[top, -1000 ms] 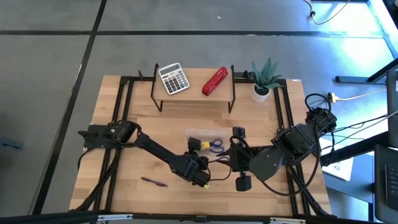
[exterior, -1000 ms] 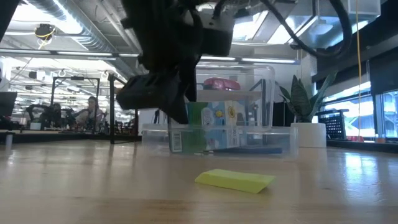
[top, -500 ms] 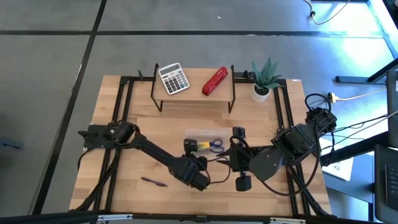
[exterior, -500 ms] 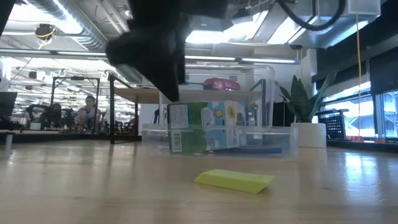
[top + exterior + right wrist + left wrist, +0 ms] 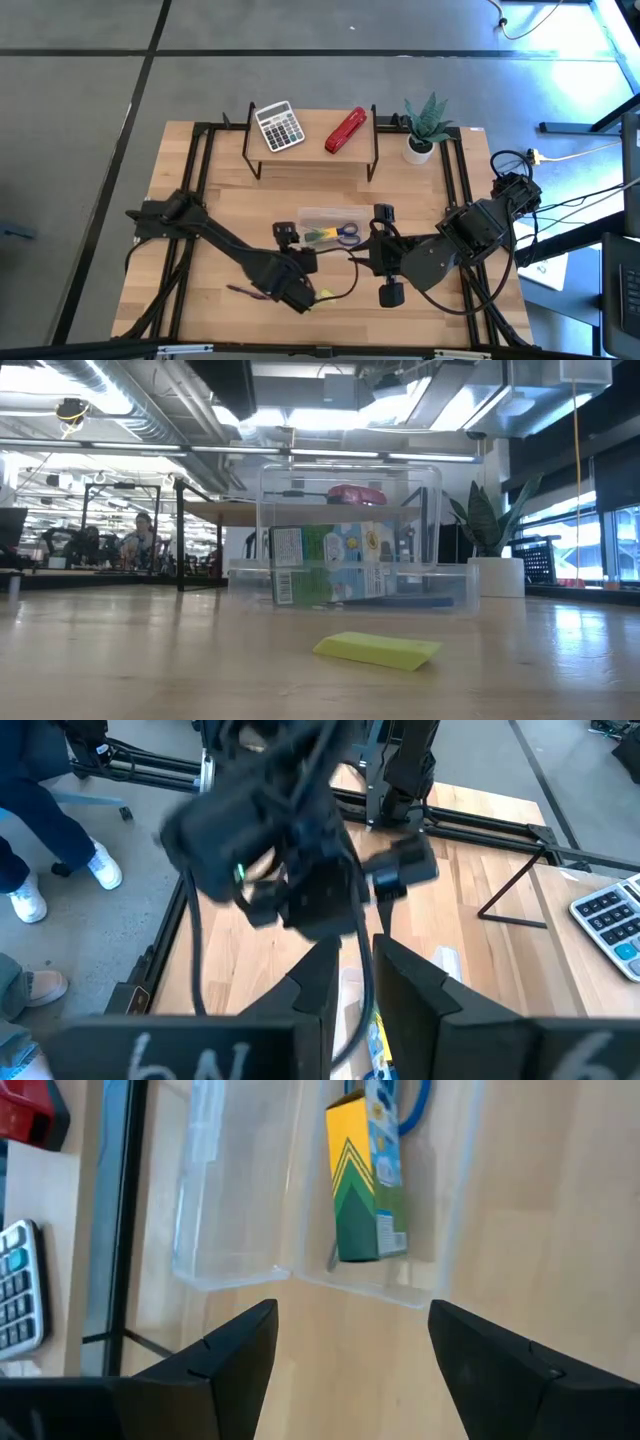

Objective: Pack school essentials
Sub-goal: Put the yellow crayon box into the transparent supply box

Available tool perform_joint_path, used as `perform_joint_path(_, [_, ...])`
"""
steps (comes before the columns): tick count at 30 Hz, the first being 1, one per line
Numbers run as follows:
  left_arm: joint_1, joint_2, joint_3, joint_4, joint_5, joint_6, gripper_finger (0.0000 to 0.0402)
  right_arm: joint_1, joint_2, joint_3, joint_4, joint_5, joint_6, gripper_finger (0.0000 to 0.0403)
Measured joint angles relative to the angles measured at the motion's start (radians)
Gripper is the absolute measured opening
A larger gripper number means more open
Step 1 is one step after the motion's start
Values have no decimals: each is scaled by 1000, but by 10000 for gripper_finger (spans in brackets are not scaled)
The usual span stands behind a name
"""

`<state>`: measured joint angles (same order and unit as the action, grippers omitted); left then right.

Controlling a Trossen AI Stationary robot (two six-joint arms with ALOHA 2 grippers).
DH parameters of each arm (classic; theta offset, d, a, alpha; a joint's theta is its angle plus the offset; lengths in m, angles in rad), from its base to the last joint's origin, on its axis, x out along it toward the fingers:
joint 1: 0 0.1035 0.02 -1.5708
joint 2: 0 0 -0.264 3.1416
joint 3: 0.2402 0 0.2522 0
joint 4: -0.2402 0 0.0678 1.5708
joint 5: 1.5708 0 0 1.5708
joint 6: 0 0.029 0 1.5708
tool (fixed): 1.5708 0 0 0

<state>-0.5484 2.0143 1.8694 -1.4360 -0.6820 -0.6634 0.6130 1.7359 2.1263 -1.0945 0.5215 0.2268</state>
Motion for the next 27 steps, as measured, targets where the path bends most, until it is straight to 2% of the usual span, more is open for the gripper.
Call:
perform_joint_path(11, [-134,-182,0,-4,36,-65,253,0,0,0,5,0,0,69])
perform_joint_path(17, [-217,-215,0,-9,25,-124,253,0,0,0,5,0,0,69])
perform_joint_path(21, [-255,-215,0,-29,-31,-257,253,0,0,0,5,-1,23,69])
perform_joint_path(25, [-290,-215,-1,-92,-94,-474,253,0,0,0,13,6,104,69])
perform_joint_path(27, [-314,-215,-1,-133,-133,-582,253,-10,0,-1,11,-31,103,69])
